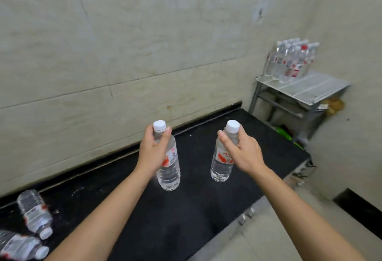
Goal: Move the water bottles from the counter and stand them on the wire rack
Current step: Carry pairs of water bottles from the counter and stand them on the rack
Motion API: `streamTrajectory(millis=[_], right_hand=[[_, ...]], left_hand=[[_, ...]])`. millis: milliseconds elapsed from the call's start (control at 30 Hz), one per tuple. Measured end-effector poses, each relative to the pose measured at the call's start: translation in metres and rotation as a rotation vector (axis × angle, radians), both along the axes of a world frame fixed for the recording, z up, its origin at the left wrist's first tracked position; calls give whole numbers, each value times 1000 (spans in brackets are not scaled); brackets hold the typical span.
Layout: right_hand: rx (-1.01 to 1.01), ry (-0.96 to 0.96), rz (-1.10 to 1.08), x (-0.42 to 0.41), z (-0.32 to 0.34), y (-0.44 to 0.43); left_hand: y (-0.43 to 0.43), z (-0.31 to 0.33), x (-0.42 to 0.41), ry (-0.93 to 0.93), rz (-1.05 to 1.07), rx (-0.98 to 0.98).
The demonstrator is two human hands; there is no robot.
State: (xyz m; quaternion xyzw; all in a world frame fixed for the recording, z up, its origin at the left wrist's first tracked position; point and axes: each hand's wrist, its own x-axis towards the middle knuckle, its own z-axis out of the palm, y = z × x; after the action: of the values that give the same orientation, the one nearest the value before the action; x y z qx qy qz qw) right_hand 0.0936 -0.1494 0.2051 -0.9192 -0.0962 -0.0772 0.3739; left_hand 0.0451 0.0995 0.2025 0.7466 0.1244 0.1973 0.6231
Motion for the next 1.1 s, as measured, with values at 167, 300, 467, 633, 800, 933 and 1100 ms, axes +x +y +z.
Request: streamTrajectory(millis=[167,300,467,633,800,933,1100], right_hand=[[-13,-62,-220,-19,24,-121],[36,-110,-355,-29,25,-220],[133,-94,-451,-35,20,-344],[64,-68,-462,-22,19,-438],[115,-43,-457,14,24,-491],[138,-31,-464,55,24,-518],[129,-56,-522,125,15,-549]], left_hand=[[-119,40,33,-60,-217,-204],[-223,52,54,-50,-396,-215],[-351,43,78,-4,-546,-17],[-441,44,112,12,-568,-53],[-499,48,147,61,-603,-26],[-530,43,189,41,-604,32],[-567,32,262,-6,-667,90]])
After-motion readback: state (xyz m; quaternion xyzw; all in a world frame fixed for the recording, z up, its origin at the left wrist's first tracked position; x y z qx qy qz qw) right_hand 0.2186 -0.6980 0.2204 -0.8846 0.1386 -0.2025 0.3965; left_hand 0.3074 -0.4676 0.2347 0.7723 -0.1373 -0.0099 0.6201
